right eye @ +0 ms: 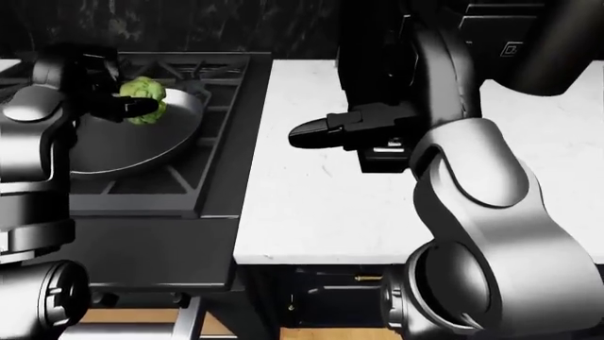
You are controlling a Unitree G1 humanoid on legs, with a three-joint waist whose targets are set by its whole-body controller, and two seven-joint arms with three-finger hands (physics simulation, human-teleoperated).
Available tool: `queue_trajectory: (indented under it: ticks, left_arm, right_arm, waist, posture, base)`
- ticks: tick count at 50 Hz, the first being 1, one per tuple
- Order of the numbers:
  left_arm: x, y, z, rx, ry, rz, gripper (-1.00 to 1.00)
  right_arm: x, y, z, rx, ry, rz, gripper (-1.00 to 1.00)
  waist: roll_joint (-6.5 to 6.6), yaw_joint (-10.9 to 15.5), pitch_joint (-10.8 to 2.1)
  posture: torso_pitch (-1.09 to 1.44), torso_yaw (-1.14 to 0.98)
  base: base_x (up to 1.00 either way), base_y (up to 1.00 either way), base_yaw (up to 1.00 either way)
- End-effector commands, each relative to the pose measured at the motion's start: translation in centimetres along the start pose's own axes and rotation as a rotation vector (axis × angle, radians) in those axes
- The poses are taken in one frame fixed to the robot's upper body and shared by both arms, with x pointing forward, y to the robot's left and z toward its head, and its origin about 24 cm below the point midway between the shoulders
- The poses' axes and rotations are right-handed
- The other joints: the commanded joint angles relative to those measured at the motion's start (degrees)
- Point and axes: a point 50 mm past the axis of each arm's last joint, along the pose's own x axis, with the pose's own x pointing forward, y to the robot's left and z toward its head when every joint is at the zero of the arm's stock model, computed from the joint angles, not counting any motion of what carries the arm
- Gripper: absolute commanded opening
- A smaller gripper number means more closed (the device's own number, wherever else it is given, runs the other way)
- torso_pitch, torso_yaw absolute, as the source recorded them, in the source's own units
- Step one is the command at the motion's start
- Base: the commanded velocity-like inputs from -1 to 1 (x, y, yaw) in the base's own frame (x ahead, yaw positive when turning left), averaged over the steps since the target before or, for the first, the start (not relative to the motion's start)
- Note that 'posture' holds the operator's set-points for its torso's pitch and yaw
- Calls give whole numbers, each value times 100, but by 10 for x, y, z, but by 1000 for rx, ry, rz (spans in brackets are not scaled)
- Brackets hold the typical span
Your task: Pick the broccoli from the plate and place it in the pan.
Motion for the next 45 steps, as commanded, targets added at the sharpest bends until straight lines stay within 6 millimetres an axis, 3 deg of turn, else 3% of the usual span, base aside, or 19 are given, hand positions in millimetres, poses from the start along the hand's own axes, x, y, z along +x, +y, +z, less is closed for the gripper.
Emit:
queue_trajectory:
  ticks: [1, 9, 24, 41, 45]
  left_arm:
    - [-9, 12, 31, -4, -133, 27, -100]
    - [-20, 17, 25, 15, -123, 4, -100]
    - [-20, 28, 2, 28, -84, 37, -100]
    - [-10, 30, -15, 28, -59, 91, -100]
    - [-4, 32, -11, 26, -66, 116, -100]
  right_arm:
    - [-2, -2, 11, -2, -72, -14, 100]
    - [-2, -2, 11, -1, -73, -15, 100]
    - [-2, -2, 11, -3, -72, -13, 100]
    - [-1, -1, 10, -7, -72, -8, 100]
    - [-1, 0, 11, -6, -72, -7, 100]
  waist:
    - [34, -3, -197]
    - [53, -19, -166]
    - [79, -25, -147]
    - [81, -4, -160]
    - [81, 1, -174]
  posture:
    - [0, 0]
    - [0, 0]
    - [0, 0]
    - [0, 0]
    - [0, 0]
  base:
    - [0, 0, 0]
    - [0, 0, 0]
    - [0, 0, 0]
    - [0, 0, 0]
    - [0, 0, 0]
